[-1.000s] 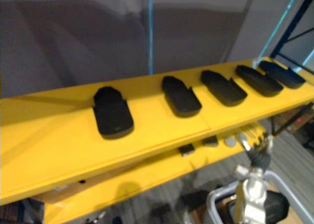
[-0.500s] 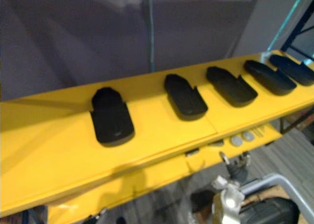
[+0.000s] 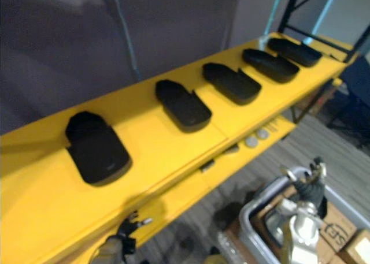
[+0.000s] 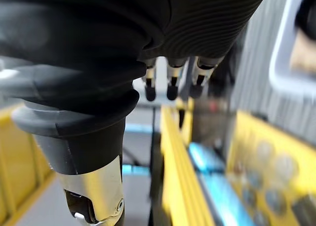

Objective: Walk over and take plastic housings, then place them on the shelf

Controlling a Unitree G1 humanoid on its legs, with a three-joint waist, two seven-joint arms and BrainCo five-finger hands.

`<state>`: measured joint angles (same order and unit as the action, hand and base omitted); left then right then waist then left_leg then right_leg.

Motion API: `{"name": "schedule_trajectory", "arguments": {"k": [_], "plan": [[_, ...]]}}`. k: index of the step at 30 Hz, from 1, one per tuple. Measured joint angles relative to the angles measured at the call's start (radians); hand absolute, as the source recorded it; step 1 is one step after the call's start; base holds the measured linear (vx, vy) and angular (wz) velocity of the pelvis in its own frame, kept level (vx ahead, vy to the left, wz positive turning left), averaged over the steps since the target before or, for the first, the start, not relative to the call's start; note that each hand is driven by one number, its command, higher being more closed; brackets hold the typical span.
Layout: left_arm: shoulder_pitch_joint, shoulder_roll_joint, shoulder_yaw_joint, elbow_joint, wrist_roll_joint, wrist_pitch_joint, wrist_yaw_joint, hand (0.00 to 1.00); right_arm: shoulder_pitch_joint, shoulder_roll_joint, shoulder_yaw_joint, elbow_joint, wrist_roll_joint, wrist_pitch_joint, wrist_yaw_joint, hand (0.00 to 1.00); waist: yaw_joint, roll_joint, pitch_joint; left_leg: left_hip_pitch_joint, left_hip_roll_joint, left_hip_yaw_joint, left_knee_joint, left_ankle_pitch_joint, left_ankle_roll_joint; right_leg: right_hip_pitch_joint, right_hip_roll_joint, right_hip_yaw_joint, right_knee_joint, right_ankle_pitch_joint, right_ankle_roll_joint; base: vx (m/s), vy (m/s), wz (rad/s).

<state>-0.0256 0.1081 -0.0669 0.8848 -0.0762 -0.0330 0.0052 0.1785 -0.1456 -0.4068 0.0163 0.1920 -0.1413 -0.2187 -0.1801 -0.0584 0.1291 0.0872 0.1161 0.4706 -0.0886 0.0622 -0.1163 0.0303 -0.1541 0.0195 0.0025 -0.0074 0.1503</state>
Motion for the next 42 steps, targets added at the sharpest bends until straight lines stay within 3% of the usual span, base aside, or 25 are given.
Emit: {"name": "schedule_trajectory", "arguments": {"k": [9, 12, 13, 15, 16, 19, 24, 29, 34, 39, 42], "plan": [[-0.002, 0.005, -0.054, 0.063, 0.011, 0.038, -0.022, 0.00, 0.024, 0.029, -0.039, -0.008, -0.052, -0.011, -0.055, 0.00, -0.024, -0.005, -0.007, 0.021, -0.004, 0.063, 0.004, -0.013, -0.008, -0.016, 0.002, 0.072, -0.035, 0.027, -0.004, 0.01, 0.004, -0.24], [0.022, 0.010, -0.063, 0.079, 0.012, 0.051, -0.019, 0.00, 0.033, 0.032, -0.055, -0.009, -0.060, -0.012, -0.083, 0.00, -0.019, -0.014, -0.019, 0.025, -0.018, 0.016, 0.005, -0.038, -0.020, -0.036, 0.005, 0.116, -0.039, 0.033, -0.004, 0.10, -0.005, -0.47], [0.044, 0.011, -0.058, 0.079, -0.008, 0.052, -0.010, 0.00, 0.031, 0.031, -0.055, -0.010, -0.064, -0.020, -0.088, 0.00, 0.002, -0.010, -0.023, 0.037, -0.027, -0.109, 0.005, -0.082, -0.010, -0.046, 0.016, 0.162, -0.049, 0.051, -0.002, 0.15, -0.028, -0.87], [0.071, 0.014, -0.024, 0.078, -0.068, 0.057, -0.004, 0.00, 0.032, 0.038, -0.051, -0.008, -0.067, -0.040, -0.089, 0.00, 0.009, -0.023, -0.019, 0.012, -0.029, -0.126, 0.090, -0.140, -0.001, -0.047, 0.014, 0.192, -0.045, 0.061, -0.009, 0.08, 0.018, -0.67], [0.092, 0.014, -0.005, 0.078, -0.090, 0.058, 0.013, 0.00, 0.033, 0.037, -0.052, -0.007, -0.067, -0.048, -0.091, 0.00, 0.018, -0.025, -0.018, -0.006, -0.019, -0.142, 0.176, -0.197, 0.001, -0.047, 0.017, 0.208, -0.040, 0.061, -0.009, 0.02, 0.046, -0.58], [0.159, 0.018, 0.096, 0.087, -0.108, 0.058, 0.028, 0.00, 0.035, 0.037, -0.046, 0.005, -0.066, -0.064, -0.116, 0.00, 0.036, -0.004, -0.025, -0.042, 0.011, -0.158, 0.339, -0.306, 0.006, -0.045, 0.035, 0.229, -0.031, 0.062, -0.011, 0.00, 0.072, -0.50], [0.200, 0.055, 0.224, 0.125, -0.071, 0.058, 0.086, 0.00, 0.034, 0.038, -0.038, 0.020, -0.058, -0.079, -0.173, 0.00, 0.062, 0.000, -0.027, -0.058, 0.017, -0.156, 0.407, -0.366, 0.004, -0.044, 0.036, 0.227, -0.026, 0.066, -0.020, -0.02, 0.054, -0.15], [0.208, 0.059, 0.289, 0.148, -0.051, 0.077, 0.100, 0.00, 0.035, 0.039, -0.022, 0.083, -0.038, -0.079, -0.264, 0.00, 0.067, -0.003, -0.029, -0.058, 0.019, -0.158, 0.412, -0.371, 0.008, -0.046, 0.037, 0.196, -0.011, 0.056, -0.037, 0.01, -0.003, 0.02], [0.161, 0.050, 0.277, 0.136, 0.006, 0.060, 0.093, 0.00, 0.071, 0.047, -0.024, 0.084, -0.009, -0.098, -0.296, 0.00, 0.060, -0.003, -0.029, -0.051, 0.041, -0.137, 0.411, -0.372, 0.006, -0.048, 0.058, 0.197, -0.013, 0.059, -0.045, 0.03, -0.028, -0.11], [0.088, 0.010, 0.122, 0.101, 0.036, 0.040, 0.065, 0.00, 0.110, 0.070, -0.024, 0.084, -0.009, -0.127, -0.302, 0.00, 0.051, 0.007, -0.020, -0.013, 0.054, -0.088, 0.391, -0.374, 0.002, -0.049, 0.074, 0.217, -0.014, 0.066, -0.052, 0.05, -0.008, -0.29], [0.051, -0.010, 0.034, 0.057, 0.044, 0.022, 0.052, 0.00, 0.110, 0.082, -0.021, 0.084, -0.010, -0.130, -0.284, 0.00, 0.026, 0.008, -0.002, -0.001, 0.051, -0.067, 0.382, -0.374, 0.002, -0.054, 0.077, 0.229, -0.018, 0.076, -0.063, 0.00, 0.010, -0.25]]}}
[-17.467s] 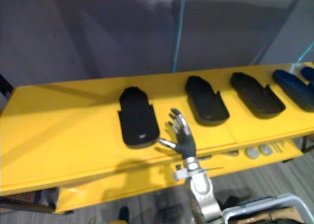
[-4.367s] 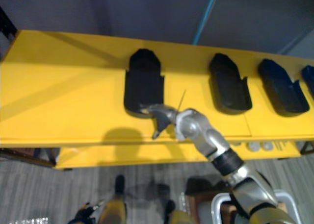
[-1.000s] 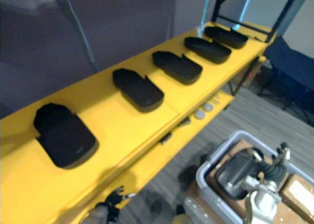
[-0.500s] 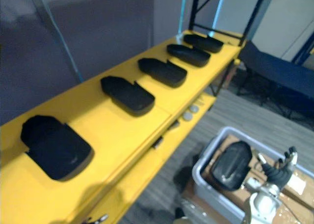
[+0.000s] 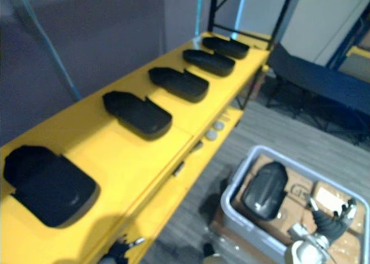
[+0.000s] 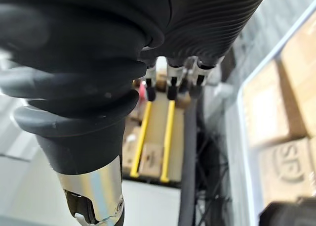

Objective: Walk over and take plastic housings, then place them on the shelf

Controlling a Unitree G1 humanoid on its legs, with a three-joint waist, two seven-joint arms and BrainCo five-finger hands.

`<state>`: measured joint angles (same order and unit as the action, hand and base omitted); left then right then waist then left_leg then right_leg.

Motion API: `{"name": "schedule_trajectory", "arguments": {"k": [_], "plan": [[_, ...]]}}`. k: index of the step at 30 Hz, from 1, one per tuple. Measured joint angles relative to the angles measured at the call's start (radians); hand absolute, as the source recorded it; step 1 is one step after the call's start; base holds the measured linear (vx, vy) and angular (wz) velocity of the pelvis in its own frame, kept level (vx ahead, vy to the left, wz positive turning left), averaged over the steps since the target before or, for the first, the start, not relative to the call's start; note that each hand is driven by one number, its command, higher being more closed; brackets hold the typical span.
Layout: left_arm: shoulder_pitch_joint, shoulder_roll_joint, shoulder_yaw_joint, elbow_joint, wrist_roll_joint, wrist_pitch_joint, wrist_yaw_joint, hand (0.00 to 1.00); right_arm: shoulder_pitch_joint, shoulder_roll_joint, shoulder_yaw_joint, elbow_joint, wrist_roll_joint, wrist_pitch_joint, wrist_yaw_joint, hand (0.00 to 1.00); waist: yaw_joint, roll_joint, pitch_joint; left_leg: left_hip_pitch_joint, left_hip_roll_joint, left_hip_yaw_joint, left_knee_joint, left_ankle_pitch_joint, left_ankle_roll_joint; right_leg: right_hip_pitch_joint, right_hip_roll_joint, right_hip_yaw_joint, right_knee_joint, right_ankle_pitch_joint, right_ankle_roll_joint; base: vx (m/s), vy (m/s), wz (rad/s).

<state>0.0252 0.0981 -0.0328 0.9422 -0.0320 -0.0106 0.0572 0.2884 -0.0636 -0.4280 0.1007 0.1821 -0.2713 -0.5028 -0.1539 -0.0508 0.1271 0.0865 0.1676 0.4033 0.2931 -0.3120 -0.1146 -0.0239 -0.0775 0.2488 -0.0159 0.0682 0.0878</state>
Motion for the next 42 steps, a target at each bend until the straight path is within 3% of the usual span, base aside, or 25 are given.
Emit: {"name": "schedule_trajectory", "arguments": {"k": [6, 11, 16, 19, 27, 30, 31, 32, 33, 34, 37, 40, 41, 42], "plan": [[-0.015, -0.002, -0.067, -0.040, -0.008, -0.002, -0.021, 0.00, -0.004, 0.015, 0.003, 0.001, -0.015, -0.034, 0.006, 0.00, 0.002, 0.001, 0.005, 0.001, -0.003, 0.016, 0.004, 0.000, 0.001, -0.010, -0.001, 0.001, -0.009, 0.011, 0.005, 0.00, 0.000, -0.11], [0.047, 0.026, -0.042, -0.020, 0.004, 0.019, -0.021, 0.00, -0.041, 0.010, 0.004, 0.000, -0.035, -0.036, 0.013, 0.00, 0.008, 0.025, 0.029, 0.000, 0.010, -0.023, 0.053, -0.032, 0.001, 0.008, 0.011, 0.001, -0.008, 0.010, 0.005, -0.01, 0.003, -0.03], [0.138, 0.065, 0.088, 0.007, 0.000, 0.012, 0.013, 0.00, -0.063, -0.022, 0.015, 0.000, -0.035, -0.027, 0.053, 0.00, 0.053, 0.029, 0.040, -0.010, 0.013, -0.122, 0.101, -0.075, 0.001, 0.005, 0.038, 0.028, -0.009, 0.018, 0.020, -0.01, -0.022, -0.19], [0.153, 0.080, 0.103, 0.034, 0.002, 0.012, 0.015, 0.00, -0.071, -0.038, 0.019, -0.003, -0.037, -0.023, 0.068, 0.00, 0.061, 0.023, 0.037, -0.019, 0.004, -0.135, 0.101, -0.075, 0.002, 0.001, 0.031, 0.023, -0.009, 0.022, 0.025, -0.01, -0.002, 0.05], [0.121, 0.048, 0.098, 0.015, 0.038, -0.032, 0.005, 0.00, -0.087, -0.069, 0.019, -0.011, -0.002, 0.031, 0.067, 0.00, 0.058, 0.056, 0.038, -0.051, -0.024, -0.199, 0.102, -0.063, 0.022, -0.041, 0.025, 0.006, 0.036, 0.022, 0.029, 0.00, -0.012, 0.02], [0.124, 0.018, 0.102, -0.079, 0.037, -0.047, -0.001, 0.00, -0.066, -0.058, 0.025, -0.056, -0.012, 0.031, 0.090, 0.00, 0.064, 0.039, 0.061, -0.016, -0.025, -0.171, 0.105, -0.074, 0.034, -0.046, 0.035, -0.024, 0.061, 0.041, 0.038, -0.08, -0.048, -0.45], [0.124, 0.014, 0.106, -0.091, 0.037, -0.047, 0.000, 0.00, -0.066, -0.057, 0.029, -0.060, -0.017, 0.031, 0.096, 0.00, 0.065, 0.038, 0.061, -0.013, -0.025, -0.164, 0.110, -0.080, 0.039, -0.047, 0.041, -0.043, 0.054, 0.057, 0.021, -0.12, -0.071, -0.90], [0.126, 0.010, 0.121, -0.111, 0.028, -0.045, 0.007, 0.00, -0.078, -0.056, 0.044, -0.062, -0.042, 0.030, 0.112, 0.00, 0.079, 0.027, 0.065, -0.010, -0.019, -0.142, 0.116, -0.084, 0.052, -0.045, 0.054, -0.056, -0.006, 0.117, -0.060, -0.13, -0.075, -1.19], [0.130, 0.011, 0.149, -0.118, 0.017, -0.045, 0.011, 0.00, -0.094, -0.054, 0.066, -0.063, -0.058, 0.029, 0.115, 0.00, 0.105, 0.031, 0.067, -0.004, -0.001, -0.095, 0.103, -0.072, 0.061, -0.034, 0.042, -0.099, -0.057, 0.088, -0.170, -0.20, -0.054, -1.51], [0.122, 0.009, 0.174, -0.109, -0.013, -0.042, 0.022, 0.00, -0.122, -0.055, 0.084, -0.063, -0.082, 0.028, 0.113, 0.00, 0.111, 0.044, 0.082, -0.001, 0.033, -0.046, 0.098, -0.060, 0.058, -0.084, 0.027, -0.227, 0.027, 0.026, -0.177, -0.17, -0.031, -1.15], [0.135, 0.046, 0.186, -0.096, -0.050, -0.044, 0.028, 0.00, -0.158, -0.056, 0.104, -0.063, -0.121, 0.027, 0.102, 0.00, 0.115, 0.051, 0.079, 0.005, 0.111, -0.013, 0.096, -0.035, 0.029, -0.146, -0.032, -0.332, 0.342, -0.046, -0.159, -0.14, -0.062, -0.50], [0.155, 0.091, 0.188, -0.060, -0.059, -0.047, 0.031, 0.00, -0.192, -0.063, 0.121, -0.090, -0.124, 0.033, 0.085, 0.00, 0.130, 0.034, 0.072, -0.001, 0.158, -0.018, 0.096, -0.009, -0.014, -0.127, -0.087, -0.330, 0.457, -0.065, -0.152, 0.05, -0.228, -0.18], [0.166, 0.111, 0.192, -0.045, -0.084, -0.047, 0.037, 0.00, -0.195, -0.069, 0.129, -0.099, -0.134, 0.041, 0.085, 0.00, 0.137, 0.005, 0.059, -0.012, 0.155, -0.036, 0.097, -0.001, -0.029, -0.089, -0.113, -0.329, 0.413, -0.005, -0.118, 0.17, -0.237, -0.09], [0.168, 0.111, 0.204, -0.027, -0.087, -0.048, 0.038, 0.00, -0.195, -0.077, 0.128, -0.099, -0.138, 0.052, 0.085, 0.00, 0.139, -0.004, 0.052, -0.018, 0.156, -0.052, 0.097, 0.005, -0.039, -0.070, -0.105, -0.333, 0.374, -0.031, -0.062, 0.16, -0.336, -0.13]]}}
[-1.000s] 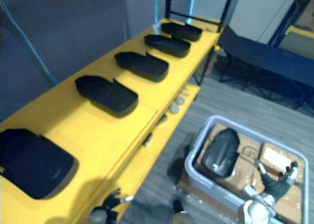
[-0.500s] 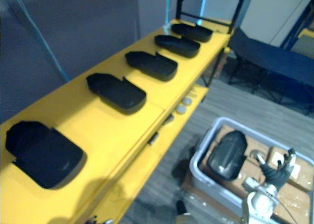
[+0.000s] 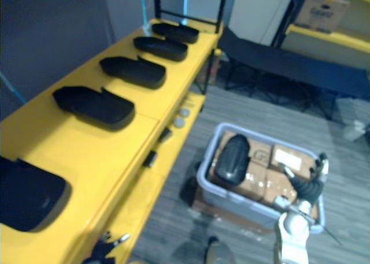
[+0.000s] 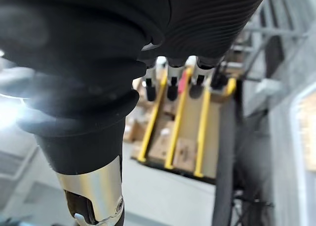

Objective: Walk over and take plastic housings, then place them on the shelf

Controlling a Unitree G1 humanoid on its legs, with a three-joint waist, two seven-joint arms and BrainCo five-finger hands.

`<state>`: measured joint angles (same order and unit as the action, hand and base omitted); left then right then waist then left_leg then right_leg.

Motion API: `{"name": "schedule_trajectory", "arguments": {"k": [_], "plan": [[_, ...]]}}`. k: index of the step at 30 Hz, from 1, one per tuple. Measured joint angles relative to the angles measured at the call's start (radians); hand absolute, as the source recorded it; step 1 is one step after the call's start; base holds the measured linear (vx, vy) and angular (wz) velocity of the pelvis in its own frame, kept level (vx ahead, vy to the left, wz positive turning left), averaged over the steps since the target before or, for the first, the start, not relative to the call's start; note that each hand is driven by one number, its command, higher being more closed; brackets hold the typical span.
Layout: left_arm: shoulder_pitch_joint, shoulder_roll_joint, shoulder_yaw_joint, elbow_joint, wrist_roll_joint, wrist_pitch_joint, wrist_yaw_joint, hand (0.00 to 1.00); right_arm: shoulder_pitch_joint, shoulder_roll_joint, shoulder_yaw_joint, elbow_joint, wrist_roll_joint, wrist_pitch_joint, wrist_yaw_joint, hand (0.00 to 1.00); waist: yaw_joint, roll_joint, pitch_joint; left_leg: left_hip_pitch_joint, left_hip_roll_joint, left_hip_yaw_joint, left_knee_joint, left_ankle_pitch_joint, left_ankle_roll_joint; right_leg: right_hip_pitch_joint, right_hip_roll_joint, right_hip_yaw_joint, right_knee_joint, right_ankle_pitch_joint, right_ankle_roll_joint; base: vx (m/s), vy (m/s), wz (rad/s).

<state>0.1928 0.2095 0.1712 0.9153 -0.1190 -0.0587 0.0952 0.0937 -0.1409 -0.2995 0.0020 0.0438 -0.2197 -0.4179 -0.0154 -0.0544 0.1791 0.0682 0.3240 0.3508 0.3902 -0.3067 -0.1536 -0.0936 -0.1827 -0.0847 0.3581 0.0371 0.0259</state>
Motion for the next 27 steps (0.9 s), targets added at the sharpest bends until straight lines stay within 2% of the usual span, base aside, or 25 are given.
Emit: {"name": "schedule_trajectory", "arguments": {"k": [2, 4, 5, 7, 9, 11, 12, 13, 15, 18, 21, 27], "plan": [[0.004, -0.035, 0.025, 0.041, -0.004, -0.004, 0.004, 0.00, -0.028, -0.063, -0.001, 0.000, 0.001, 0.040, 0.004, 0.00, 0.007, 0.009, 0.000, 0.003, 0.025, -0.041, -0.058, 0.050, -0.042, 0.068, 0.032, -0.043, -0.143, -0.037, 0.085, 0.09, -0.364, -0.08], [0.003, -0.073, 0.030, 0.048, -0.031, -0.005, 0.000, 0.00, -0.037, -0.096, -0.011, -0.001, 0.002, 0.059, 0.016, 0.00, 0.002, 0.011, 0.001, 0.004, 0.033, -0.042, -0.109, 0.094, -0.070, 0.097, 0.057, -0.058, -0.227, -0.061, 0.130, 0.02, -0.301, 0.00], [0.001, -0.098, 0.032, 0.046, -0.031, -0.005, -0.001, 0.00, -0.038, -0.105, -0.027, -0.001, 0.002, 0.073, 0.029, 0.00, 0.001, 0.028, 0.004, 0.002, 0.052, -0.044, -0.127, 0.115, -0.075, 0.098, 0.074, -0.068, -0.241, -0.058, 0.126, -0.02, -0.290, 0.07], [0.006, -0.114, 0.034, 0.044, -0.029, -0.009, -0.003, 0.00, -0.025, -0.108, -0.059, -0.002, 0.002, 0.090, 0.032, 0.00, -0.013, 0.038, 0.010, 0.003, 0.062, -0.077, -0.168, 0.177, -0.060, 0.092, 0.098, -0.085, -0.226, -0.071, 0.105, -0.06, -0.239, 0.18], [0.009, -0.119, 0.015, 0.042, -0.028, -0.025, -0.003, 0.00, -0.004, -0.108, -0.087, -0.017, 0.004, 0.101, 0.029, 0.00, -0.027, 0.044, 0.019, -0.005, 0.062, -0.090, -0.181, 0.206, -0.045, 0.074, 0.097, -0.099, -0.209, -0.084, 0.094, -0.10, -0.125, 0.14], [0.006, -0.122, -0.014, 0.032, -0.003, -0.037, -0.007, 0.00, 0.028, -0.102, -0.113, -0.058, 0.005, 0.117, 0.014, 0.00, -0.033, 0.057, 0.029, -0.008, 0.054, -0.090, -0.200, 0.205, -0.044, 0.060, 0.096, -0.099, -0.215, -0.096, 0.099, -0.10, 0.004, 0.01], [0.009, -0.118, -0.046, 0.004, 0.023, -0.049, -0.011, 0.00, 0.050, -0.091, -0.136, -0.069, 0.006, 0.123, -0.031, 0.00, -0.043, 0.064, 0.032, -0.008, 0.034, -0.090, -0.241, 0.202, -0.045, 0.041, 0.085, -0.095, -0.221, -0.085, 0.108, -0.08, 0.057, -0.03], [0.011, -0.118, -0.049, -0.001, 0.024, -0.052, -0.011, 0.00, 0.052, -0.088, -0.141, -0.069, 0.006, 0.127, -0.041, 0.00, -0.046, 0.064, 0.032, -0.008, 0.029, -0.090, -0.250, 0.201, -0.045, 0.036, 0.081, -0.094, -0.223, -0.083, 0.109, -0.06, 0.112, -0.10], [0.000, -0.097, -0.085, -0.024, 0.089, -0.070, -0.026, 0.00, 0.061, -0.051, -0.196, -0.065, 0.051, 0.133, -0.142, 0.00, -0.052, 0.053, 0.057, -0.018, -0.017, -0.072, -0.267, 0.198, -0.056, 0.011, 0.045, -0.065, -0.243, -0.036, 0.128, -0.05, 0.147, -0.24], [-0.030, -0.058, -0.121, -0.074, 0.170, -0.074, -0.045, 0.00, 0.077, -0.012, -0.269, -0.046, 0.086, 0.118, -0.218, 0.00, -0.055, 0.017, 0.117, -0.043, -0.060, -0.049, -0.214, 0.172, -0.049, 0.004, 0.004, -0.020, -0.281, 0.023, 0.149, -0.04, 0.146, -0.31], [-0.092, -0.042, -0.156, -0.089, 0.166, -0.074, -0.048, 0.00, 0.083, 0.015, -0.278, -0.015, 0.104, 0.085, -0.215, 0.00, -0.057, 0.000, 0.155, -0.108, -0.072, -0.040, -0.115, 0.117, -0.038, -0.015, -0.014, 0.005, -0.331, 0.073, 0.160, -0.05, 0.105, -0.24], [-0.187, -0.070, -0.192, -0.119, 0.064, -0.081, -0.030, 0.00, 0.027, 0.031, -0.254, 0.055, 0.104, 0.028, -0.190, 0.00, -0.050, 0.002, 0.236, -0.232, -0.071, -0.083, 0.009, 0.060, -0.020, -0.050, -0.026, -0.001, -0.373, 0.113, 0.171, -0.04, 0.060, 0.04]]}}
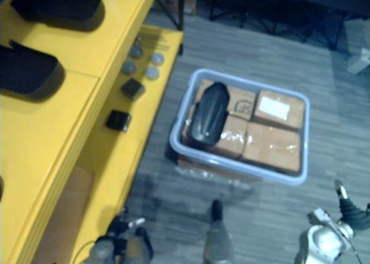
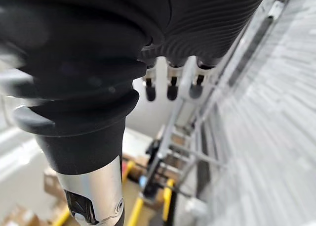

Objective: Walk over and take plastic housings, then place them on the shelf

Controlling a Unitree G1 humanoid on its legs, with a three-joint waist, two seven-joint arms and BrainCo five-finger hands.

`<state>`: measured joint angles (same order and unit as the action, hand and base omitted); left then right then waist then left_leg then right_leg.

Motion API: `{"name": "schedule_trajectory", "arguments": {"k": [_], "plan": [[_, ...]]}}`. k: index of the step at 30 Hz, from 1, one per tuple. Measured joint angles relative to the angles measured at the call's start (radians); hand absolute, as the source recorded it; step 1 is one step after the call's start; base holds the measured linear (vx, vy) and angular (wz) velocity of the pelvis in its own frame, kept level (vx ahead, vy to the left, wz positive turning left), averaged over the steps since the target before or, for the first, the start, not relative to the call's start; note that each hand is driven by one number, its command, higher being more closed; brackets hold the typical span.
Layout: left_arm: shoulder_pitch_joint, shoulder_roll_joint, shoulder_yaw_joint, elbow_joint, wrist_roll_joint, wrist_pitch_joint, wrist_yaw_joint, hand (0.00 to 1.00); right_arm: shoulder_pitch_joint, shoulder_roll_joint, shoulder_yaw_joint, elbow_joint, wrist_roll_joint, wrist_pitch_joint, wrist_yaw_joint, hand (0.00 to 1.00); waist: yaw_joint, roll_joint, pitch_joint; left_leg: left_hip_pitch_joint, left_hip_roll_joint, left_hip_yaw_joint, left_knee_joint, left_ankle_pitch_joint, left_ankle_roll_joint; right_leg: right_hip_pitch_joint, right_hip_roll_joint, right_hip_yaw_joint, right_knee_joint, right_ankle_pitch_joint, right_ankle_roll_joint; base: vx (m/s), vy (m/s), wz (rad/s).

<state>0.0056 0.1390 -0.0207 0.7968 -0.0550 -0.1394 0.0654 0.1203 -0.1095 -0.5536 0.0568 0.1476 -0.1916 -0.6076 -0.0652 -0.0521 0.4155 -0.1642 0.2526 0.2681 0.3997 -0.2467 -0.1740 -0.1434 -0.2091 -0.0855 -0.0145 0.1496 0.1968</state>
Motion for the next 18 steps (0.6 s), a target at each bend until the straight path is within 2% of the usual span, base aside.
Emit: {"name": "schedule_trajectory", "arguments": {"k": [1, 2, 8, 13, 18], "plan": [[-0.005, 0.001, 0.001, 0.000, -0.018, -0.001, 0.002, 0.00, -0.034, -0.001, 0.010, 0.020, -0.002, -0.005, -0.004, 0.00, 0.004, 0.001, 0.018, -0.019, -0.002, -0.016, 0.014, -0.001, 0.001, -0.003, -0.001, -0.009, -0.003, 0.003, 0.001, -0.01, 0.016, 0.12], [-0.007, 0.010, 0.020, -0.001, -0.026, -0.021, 0.043, 0.00, -0.186, -0.048, 0.109, 0.184, -0.003, -0.049, -0.094, 0.00, 0.078, -0.019, 0.054, -0.050, -0.020, -0.096, 0.010, -0.001, 0.002, -0.001, -0.002, -0.044, -0.008, 0.006, 0.000, -0.01, 0.008, 0.09], [-0.006, 0.006, 0.022, -0.007, -0.034, -0.033, 0.043, 0.00, -0.208, -0.049, 0.105, 0.186, -0.001, -0.049, -0.096, 0.00, 0.082, -0.011, 0.064, -0.068, -0.031, -0.139, 0.004, 0.002, 0.002, -0.004, -0.005, -0.054, 0.016, -0.013, -0.007, 0.00, 0.001, 0.13], [0.009, -0.018, 0.050, -0.038, -0.069, -0.025, 0.046, 0.00, -0.282, -0.054, 0.106, 0.173, 0.032, -0.057, -0.093, 0.00, 0.114, -0.010, 0.064, -0.063, -0.050, -0.152, -0.023, 0.023, 0.009, -0.032, -0.018, -0.049, 0.063, -0.023, -0.021, -0.01, 0.008, 0.08], [0.076, -0.030, 0.098, -0.095, -0.226, -0.025, 0.053, 0.00, -0.374, -0.079, 0.104, 0.196, 0.077, -0.072, -0.094, 0.00, 0.133, -0.008, 0.064, -0.046, -0.063, -0.151, -0.074, 0.051, 0.008, -0.035, -0.026, -0.054, 0.060, -0.022, -0.022, 0.00, -0.006, 0.03]]}}
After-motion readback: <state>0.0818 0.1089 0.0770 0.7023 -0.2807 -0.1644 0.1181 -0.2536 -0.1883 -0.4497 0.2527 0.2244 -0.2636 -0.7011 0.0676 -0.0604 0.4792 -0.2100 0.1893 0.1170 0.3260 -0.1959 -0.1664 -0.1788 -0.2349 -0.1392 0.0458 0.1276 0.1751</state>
